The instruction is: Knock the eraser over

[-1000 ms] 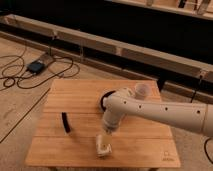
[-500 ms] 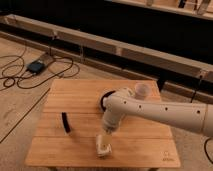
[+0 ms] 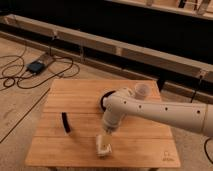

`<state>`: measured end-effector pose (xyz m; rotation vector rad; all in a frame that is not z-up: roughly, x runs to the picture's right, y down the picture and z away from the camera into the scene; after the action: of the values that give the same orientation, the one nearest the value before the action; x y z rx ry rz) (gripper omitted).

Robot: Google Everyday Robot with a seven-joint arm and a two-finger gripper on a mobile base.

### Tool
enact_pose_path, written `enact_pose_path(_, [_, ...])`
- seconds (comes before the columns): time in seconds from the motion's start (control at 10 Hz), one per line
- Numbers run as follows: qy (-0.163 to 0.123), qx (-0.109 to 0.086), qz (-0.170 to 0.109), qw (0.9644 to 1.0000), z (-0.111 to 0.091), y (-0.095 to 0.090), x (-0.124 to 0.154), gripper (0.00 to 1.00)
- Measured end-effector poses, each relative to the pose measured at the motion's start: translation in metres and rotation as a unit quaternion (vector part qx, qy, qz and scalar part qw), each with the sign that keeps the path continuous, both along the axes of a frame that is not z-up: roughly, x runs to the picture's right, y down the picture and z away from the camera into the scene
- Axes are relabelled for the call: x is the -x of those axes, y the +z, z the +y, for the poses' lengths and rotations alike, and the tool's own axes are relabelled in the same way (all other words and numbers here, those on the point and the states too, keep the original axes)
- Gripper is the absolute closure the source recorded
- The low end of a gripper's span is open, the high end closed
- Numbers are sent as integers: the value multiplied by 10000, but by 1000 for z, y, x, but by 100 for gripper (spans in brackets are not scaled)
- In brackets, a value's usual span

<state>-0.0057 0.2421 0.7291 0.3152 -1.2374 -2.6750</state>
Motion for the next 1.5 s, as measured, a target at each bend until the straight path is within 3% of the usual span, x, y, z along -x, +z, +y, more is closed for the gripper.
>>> enact_pose_path(1.1, [-30,-10,0,10000,0,0,0,20])
enact_pose_path(1.5, [-626,-75,-301,9976,1,-12,40,20])
